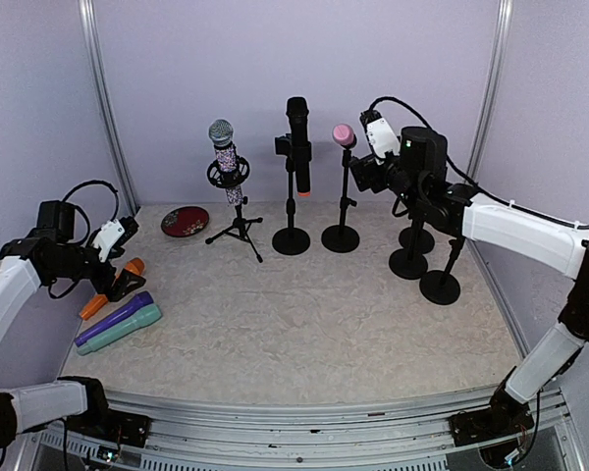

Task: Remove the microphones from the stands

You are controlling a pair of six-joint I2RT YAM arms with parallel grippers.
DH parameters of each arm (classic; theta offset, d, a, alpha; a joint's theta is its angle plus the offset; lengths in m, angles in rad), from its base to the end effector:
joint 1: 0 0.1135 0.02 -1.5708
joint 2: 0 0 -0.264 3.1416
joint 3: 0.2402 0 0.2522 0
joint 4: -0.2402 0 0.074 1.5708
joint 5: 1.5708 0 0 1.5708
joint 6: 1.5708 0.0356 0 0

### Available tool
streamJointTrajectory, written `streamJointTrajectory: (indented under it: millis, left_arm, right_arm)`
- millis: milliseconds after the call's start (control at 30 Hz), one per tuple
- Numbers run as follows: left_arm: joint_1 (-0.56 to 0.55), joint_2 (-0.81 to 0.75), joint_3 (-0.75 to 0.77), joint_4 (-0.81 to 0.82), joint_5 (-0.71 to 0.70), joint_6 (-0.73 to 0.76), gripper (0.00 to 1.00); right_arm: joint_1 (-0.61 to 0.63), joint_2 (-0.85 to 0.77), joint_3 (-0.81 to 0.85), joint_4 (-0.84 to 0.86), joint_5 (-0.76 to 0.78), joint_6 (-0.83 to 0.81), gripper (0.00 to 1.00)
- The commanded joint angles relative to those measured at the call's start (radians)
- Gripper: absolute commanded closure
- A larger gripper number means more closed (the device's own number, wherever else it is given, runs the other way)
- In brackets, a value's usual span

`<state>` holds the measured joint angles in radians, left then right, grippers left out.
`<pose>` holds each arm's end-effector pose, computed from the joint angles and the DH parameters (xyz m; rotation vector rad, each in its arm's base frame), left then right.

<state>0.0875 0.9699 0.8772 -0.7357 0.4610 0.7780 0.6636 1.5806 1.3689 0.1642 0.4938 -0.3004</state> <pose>0.1924 0.0010 0.2903 0.9696 2.0792 -0.1138 0.3097 0.2207 0.3797 -0.3932 1.5653 -0.1188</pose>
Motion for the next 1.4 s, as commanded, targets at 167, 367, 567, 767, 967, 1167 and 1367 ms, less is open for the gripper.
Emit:
streamJointTrajectory:
  millis: [167,367,567,767,967,1167,1367]
  left_arm:
    - [-0.005,-0.027,0.072,-0.042,0.047,-0.012,0.01]
    - [-0.005,-0.045,0.081,-0.064,0.041,-0.001,0.01]
    - [-0.005,-0.068,0.094,-0.084,0.036,0.012,0.01]
    - [-0.007,-0.086,0.115,-0.102,0.061,0.016,0.01]
    - [-0.017,-0.082,0.143,-0.112,0.071,0.003,0.01]
    - [-0.046,-0.081,0.167,-0.111,0.067,0.0,0.01]
    - [-0.113,-0.073,0.179,-0.109,0.061,-0.032,0.01]
  right_arm:
    - [0.021,0.175,0.179,0.155,0.028,-0.232,0.0]
    - [0.035,0.295,0.326,0.191,0.076,-0.313,0.05]
    - [0.056,0.361,0.392,0.219,0.139,-0.4,0.25]
    - [0.094,0.346,0.348,0.269,0.196,-0.475,0.54]
    - [0.115,0.286,0.324,0.253,0.185,-0.449,0.79]
    - [0.146,0.199,0.314,0.192,0.148,-0.384,0.98]
    - [0.23,0.091,0.248,0.153,0.168,-0.324,1.0]
